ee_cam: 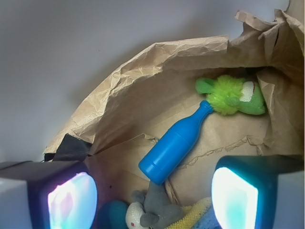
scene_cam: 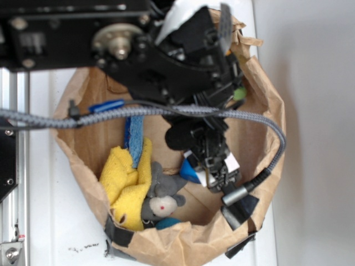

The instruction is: Grab the blue bottle.

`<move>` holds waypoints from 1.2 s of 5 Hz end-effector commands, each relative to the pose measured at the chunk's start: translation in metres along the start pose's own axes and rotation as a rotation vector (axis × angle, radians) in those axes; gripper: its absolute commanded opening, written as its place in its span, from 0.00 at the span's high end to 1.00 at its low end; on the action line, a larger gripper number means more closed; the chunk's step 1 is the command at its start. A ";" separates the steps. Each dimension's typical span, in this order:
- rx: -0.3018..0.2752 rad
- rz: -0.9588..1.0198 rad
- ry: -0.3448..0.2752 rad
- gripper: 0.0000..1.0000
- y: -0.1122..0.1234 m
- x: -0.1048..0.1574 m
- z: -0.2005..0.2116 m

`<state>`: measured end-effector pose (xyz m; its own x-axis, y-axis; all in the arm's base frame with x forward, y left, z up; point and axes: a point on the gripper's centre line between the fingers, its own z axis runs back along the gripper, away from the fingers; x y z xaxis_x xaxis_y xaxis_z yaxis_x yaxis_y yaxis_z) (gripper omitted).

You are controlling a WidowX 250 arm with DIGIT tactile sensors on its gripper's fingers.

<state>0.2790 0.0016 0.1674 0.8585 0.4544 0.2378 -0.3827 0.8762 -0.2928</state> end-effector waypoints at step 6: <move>0.155 0.283 -0.022 0.00 0.021 -0.001 -0.089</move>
<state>0.2958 -0.0010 0.0628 0.7269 0.6685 0.1573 -0.6453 0.7433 -0.1763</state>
